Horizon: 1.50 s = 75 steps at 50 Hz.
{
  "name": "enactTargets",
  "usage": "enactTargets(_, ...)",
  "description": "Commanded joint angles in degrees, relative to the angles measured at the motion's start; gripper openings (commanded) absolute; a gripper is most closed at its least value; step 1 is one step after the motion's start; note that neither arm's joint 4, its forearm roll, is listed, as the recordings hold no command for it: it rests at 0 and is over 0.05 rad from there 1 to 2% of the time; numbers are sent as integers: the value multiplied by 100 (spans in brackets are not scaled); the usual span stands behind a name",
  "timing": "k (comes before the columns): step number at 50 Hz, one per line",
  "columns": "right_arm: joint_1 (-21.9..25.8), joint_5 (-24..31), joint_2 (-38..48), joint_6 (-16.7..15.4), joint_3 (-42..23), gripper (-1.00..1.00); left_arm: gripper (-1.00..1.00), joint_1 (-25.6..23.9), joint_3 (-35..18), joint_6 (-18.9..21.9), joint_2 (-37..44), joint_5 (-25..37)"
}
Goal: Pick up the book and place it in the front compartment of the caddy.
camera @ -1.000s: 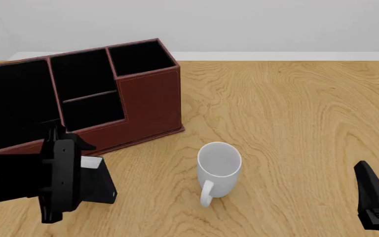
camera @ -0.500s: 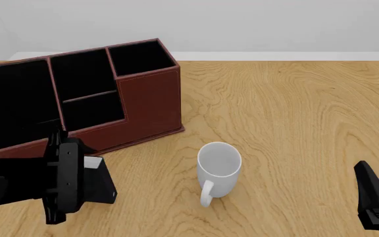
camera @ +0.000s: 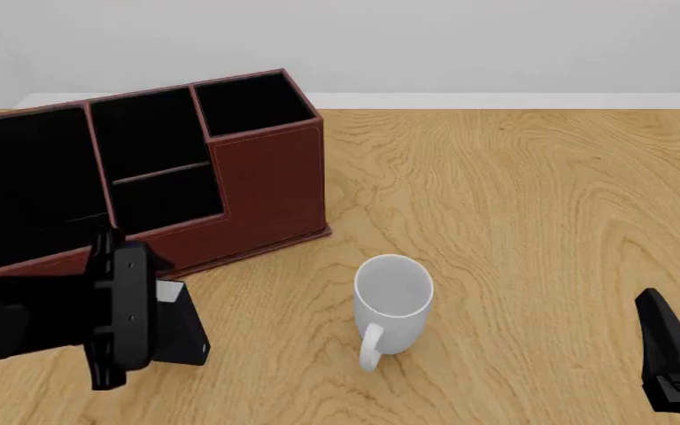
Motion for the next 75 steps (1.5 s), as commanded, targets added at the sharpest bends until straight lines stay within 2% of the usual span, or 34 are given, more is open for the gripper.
enactTargets(1,-1,0,0,0,0,100,100,86,-57,51,216,-168)
enactTargets(14,-1,0,0,-1,0,100,100,-14,120,-141,728,-528)
enactTargets(15,1,0,1,-1,0,100,-100,40,269,33,797,-674)
enactTargets(16,0,0,0,1,0,100,-100,-58,297,-115,747,-666)
enactTargets(18,1,0,0,-1,0,100,-100,-21,363,-16,878,-878)
enactTargets(24,1,0,0,0,0,100,-100,-359,759,-280,903,-1095)
enactTargets(26,0,0,-1,0,0,100,-100,-358,871,-255,1027,-1189)
enactTargets(31,-1,0,0,-1,0,100,-100,-412,897,-287,859,-1037)
enactTargets(51,0,0,-1,0,0,100,-100,-254,877,-39,-315,410)
enactTargets(58,0,0,1,1,0,100,-100,-274,815,-100,-674,938)
enactTargets(64,-1,0,-1,1,0,100,-100,-96,654,112,-926,1413)
enactTargets(73,0,0,0,0,0,100,-100,222,703,436,-1191,1681)
enactTargets(75,0,0,0,0,0,100,-100,216,715,405,-1244,1726)
